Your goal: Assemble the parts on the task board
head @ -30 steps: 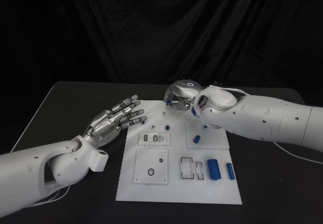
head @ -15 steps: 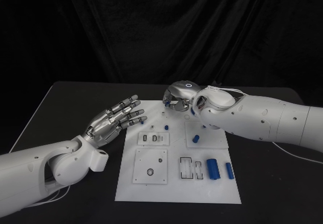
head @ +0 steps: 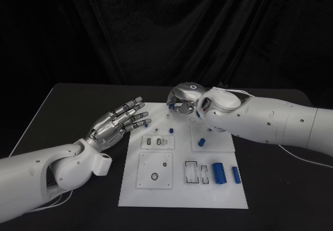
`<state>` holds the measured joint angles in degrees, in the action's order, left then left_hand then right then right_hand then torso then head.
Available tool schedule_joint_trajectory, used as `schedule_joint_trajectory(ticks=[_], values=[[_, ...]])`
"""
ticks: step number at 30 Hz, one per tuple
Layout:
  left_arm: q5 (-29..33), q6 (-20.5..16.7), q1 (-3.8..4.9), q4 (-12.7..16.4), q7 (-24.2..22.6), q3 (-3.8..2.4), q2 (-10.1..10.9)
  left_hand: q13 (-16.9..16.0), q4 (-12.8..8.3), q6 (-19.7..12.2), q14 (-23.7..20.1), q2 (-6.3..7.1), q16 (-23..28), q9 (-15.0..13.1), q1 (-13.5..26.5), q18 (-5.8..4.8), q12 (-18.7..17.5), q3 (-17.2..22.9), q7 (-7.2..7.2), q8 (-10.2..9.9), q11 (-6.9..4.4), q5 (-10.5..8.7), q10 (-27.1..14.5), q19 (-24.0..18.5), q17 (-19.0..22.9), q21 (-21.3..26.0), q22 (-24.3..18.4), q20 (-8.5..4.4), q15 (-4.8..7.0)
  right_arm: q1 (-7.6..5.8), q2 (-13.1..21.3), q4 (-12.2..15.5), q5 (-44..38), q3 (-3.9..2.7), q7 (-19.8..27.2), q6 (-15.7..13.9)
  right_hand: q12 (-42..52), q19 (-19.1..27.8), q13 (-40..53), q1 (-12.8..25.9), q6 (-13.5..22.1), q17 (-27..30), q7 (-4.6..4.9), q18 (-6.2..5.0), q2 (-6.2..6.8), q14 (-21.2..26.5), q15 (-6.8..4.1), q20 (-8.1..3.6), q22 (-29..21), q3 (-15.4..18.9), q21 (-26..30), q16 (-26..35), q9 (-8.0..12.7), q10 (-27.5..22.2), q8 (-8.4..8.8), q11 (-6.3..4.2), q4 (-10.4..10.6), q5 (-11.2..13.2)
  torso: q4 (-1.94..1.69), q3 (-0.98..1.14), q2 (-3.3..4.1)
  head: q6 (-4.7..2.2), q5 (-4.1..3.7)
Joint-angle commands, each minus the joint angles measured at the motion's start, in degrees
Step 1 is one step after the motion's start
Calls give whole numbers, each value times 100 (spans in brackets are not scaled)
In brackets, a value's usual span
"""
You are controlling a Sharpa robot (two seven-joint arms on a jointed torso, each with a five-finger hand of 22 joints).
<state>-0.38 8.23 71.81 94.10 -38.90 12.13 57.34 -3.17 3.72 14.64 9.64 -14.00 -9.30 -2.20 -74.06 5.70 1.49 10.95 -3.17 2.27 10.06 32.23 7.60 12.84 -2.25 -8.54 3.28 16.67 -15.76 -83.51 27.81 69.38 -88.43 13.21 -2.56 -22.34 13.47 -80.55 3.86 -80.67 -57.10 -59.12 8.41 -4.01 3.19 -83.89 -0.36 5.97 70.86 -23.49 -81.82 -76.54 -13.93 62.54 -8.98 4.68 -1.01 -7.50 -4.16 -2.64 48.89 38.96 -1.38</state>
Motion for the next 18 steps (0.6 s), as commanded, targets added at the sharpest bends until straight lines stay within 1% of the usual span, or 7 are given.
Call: schedule_joint_trajectory(ticks=[1,3,6,11,14,18], values=[[4,84,-4,3,-910,-3,-11,0,2,-20,-35,11,11,5,54,-86,16,40,-18,8,16,-22,24,-22,4,36,-4,10,-8,43,-25,-36,-6,11,-139,219,-24,34,-6,18,32,9,-5,-14,12,3,44,12,-7,-5,24,16,-2,-20,24,20,22,19,-8,-2,-1,8,-2],[4,86,-5,-2,-908,-3,-14,0,2,-20,-35,11,11,5,54,-86,16,40,-18,8,16,-22,24,-22,4,36,-4,10,-8,48,-45,-66,-6,11,-145,239,-45,39,-6,14,49,23,5,-16,16,9,51,18,-13,-9,29,25,-2,-33,41,29,28,23,-8,-3,0,6,2],[4,92,-5,-6,-904,-3,-20,0,2,-18,-35,9,10,5,56,-87,16,44,-20,8,16,-24,24,-24,4,37,-5,10,-9,56,-72,-98,-6,11,-143,259,-77,52,-6,16,81,50,19,-20,24,20,62,29,-35,-12,43,43,2,-55,71,44,43,30,1,-3,0,4,6],[4,95,-5,-15,-895,-3,-25,0,3,-18,-33,5,6,5,60,-88,15,55,-26,8,19,-25,22,-26,3,39,-5,11,-12,66,-110,-126,-6,11,-146,319,-150,72,-7,27,166,82,52,-27,47,37,89,54,-63,-21,67,67,20,-110,148,77,81,39,-8,-4,3,8,-2],[4,99,-5,-21,-890,-3,-32,0,3,-18,-32,4,5,5,61,-88,15,57,-27,8,19,-25,22,-26,3,39,-6,11,-12,69,-129,-146,-6,11,-157,363,-250,129,-12,63,285,192,90,-46,90,81,132,88,-158,-14,123,131,49,-242,242,125,132,69,-10,-2,3,9,-8],[4,104,-6,-34,-886,-3,-39,-1,3,-19,-33,-1,5,5,66,-90,15,69,-34,7,22,-26,21,-27,3,39,-6,12,-15,72,-141,-162,-6,11,-158,373,-316,187,-8,81,367,299,107,-67,121,130,158,119,-249,-8,181,197,70,-340,313,155,175,85,-13,0,4,3,-14]])
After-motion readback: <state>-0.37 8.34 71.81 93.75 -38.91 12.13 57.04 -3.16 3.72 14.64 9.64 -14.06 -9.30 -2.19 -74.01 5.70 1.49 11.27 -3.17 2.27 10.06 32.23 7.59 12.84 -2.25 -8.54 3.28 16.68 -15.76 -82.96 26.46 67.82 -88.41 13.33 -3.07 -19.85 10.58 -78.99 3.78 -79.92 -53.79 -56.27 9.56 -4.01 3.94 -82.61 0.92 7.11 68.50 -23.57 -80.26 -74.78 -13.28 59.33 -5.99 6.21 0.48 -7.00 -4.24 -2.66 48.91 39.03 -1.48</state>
